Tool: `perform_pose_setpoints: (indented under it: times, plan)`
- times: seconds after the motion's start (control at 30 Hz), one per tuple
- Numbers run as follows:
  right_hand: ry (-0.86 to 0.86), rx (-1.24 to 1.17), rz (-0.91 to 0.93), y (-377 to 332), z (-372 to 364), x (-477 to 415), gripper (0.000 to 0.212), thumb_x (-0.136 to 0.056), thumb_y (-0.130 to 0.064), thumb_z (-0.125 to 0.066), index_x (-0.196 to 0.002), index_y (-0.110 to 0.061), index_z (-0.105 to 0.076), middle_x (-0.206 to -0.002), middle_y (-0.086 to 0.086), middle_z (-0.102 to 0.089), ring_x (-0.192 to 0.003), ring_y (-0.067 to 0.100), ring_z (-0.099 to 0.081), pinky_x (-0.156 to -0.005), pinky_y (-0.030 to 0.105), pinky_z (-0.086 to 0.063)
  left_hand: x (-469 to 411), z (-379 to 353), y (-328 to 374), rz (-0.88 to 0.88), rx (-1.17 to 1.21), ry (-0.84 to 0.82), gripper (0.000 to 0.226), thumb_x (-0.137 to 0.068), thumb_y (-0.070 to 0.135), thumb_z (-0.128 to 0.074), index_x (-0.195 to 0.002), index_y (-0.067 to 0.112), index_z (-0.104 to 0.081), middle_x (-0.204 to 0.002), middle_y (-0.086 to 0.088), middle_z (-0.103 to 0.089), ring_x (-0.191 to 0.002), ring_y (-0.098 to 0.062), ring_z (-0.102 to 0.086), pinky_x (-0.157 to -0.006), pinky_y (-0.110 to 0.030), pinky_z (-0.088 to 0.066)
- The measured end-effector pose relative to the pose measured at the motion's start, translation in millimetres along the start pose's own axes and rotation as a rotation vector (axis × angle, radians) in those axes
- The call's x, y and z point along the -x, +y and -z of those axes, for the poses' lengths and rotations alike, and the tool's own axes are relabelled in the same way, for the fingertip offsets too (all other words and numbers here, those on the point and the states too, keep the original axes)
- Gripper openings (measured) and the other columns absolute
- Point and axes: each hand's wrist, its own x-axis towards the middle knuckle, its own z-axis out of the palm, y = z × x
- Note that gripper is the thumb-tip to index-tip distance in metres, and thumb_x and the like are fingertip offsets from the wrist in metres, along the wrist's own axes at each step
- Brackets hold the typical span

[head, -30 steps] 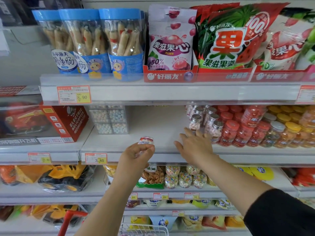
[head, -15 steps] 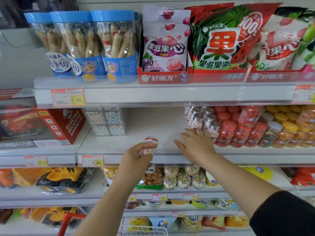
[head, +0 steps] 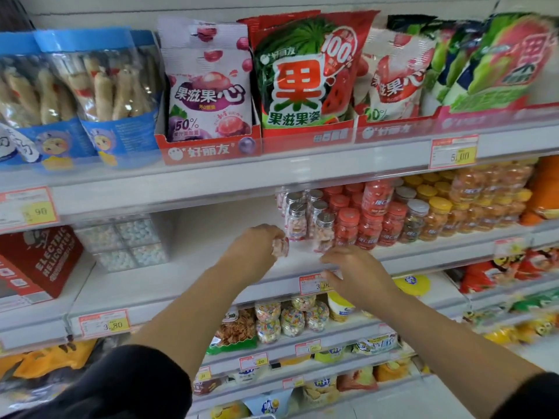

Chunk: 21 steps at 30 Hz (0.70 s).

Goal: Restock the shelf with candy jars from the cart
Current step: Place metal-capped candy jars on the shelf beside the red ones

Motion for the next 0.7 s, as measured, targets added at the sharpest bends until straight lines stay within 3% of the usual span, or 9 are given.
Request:
perform_pose_setpoints:
  times: [0.1,0.23,0.33,0.43,0.57,0.7]
  plan:
    - [-0.030,-0.016,0.003,3.5,-2.4,1.3,0.035,-0.095,-0.031,-0.059,-0.127,-0.019,-0.066,-0.135,-0.006,-0.059,-0.128,0.016,-0.046,-0.108,0.028,-0.036,-15.1,-1.5,6.6,-0.146,-0.116,-0.093,0.043,-0.087,-0.007,-0.056,-0.119,0.019,-0.067,-0.126,-0.004,-0.051,-0.105,-0.022,-0.060,-0.093,-0.036,-0.049]
    - [-0.086,0.004,0.032,7.3,-5.3,3.6,0.041,-0.098,-0.039,-0.052,-0.136,-0.025,-0.057,-0.146,-0.012,-0.045,-0.138,0.012,-0.031,-0.110,0.024,-0.029,-32.8,-3.1,10.7,-0.254,-0.194,-0.145,0.055,-0.087,-0.010,-0.052,-0.132,0.021,-0.059,-0.131,-0.003,-0.048,-0.116,-0.024,-0.051,-0.096,-0.031,-0.042]
    - [-0.092,-0.014,0.045,10.0,-5.2,2.3,0.040,-0.098,-0.039,-0.053,-0.135,-0.026,-0.058,-0.146,-0.012,-0.046,-0.136,0.012,-0.033,-0.109,0.023,-0.029,-39.2,-2.6,10.6,-0.261,-0.099,-0.131,0.054,-0.089,-0.008,-0.050,-0.130,0.025,-0.057,-0.132,0.002,-0.052,-0.119,-0.021,-0.047,-0.096,-0.030,-0.040]
    - [-0.072,-0.048,0.056,11.2,-5.2,-1.4,0.038,-0.095,-0.035,-0.056,-0.132,-0.026,-0.061,-0.140,-0.010,-0.052,-0.132,0.012,-0.039,-0.109,0.025,-0.031,-36.6,-10.9,5.2,-0.279,0.069,-0.001,0.046,-0.086,-0.002,-0.057,-0.123,0.026,-0.058,-0.124,0.003,-0.051,-0.109,-0.020,-0.053,-0.093,-0.030,-0.044]
    - [-0.018,-0.076,0.066,11.2,-4.3,-6.0,0.038,-0.094,-0.030,-0.058,-0.132,-0.025,-0.060,-0.134,-0.008,-0.057,-0.126,0.014,-0.046,-0.106,0.030,-0.040,-22.9,-35.9,0.0,-0.119,0.224,0.273,0.056,-0.087,0.024,-0.074,-0.135,0.025,-0.045,-0.134,0.004,-0.041,-0.108,-0.015,-0.056,-0.089,-0.033,-0.052]
    - [-0.020,-0.062,0.074,11.6,-5.3,-10.7,0.036,-0.094,-0.032,-0.058,-0.128,-0.022,-0.062,-0.128,-0.007,-0.058,-0.118,0.016,-0.053,-0.096,0.033,-0.046,-17.1,-54.9,2.8,0.086,0.340,0.248,0.067,-0.084,0.036,-0.076,-0.139,0.022,-0.040,-0.125,0.005,-0.049,-0.098,-0.009,-0.059,-0.082,-0.031,-0.054]
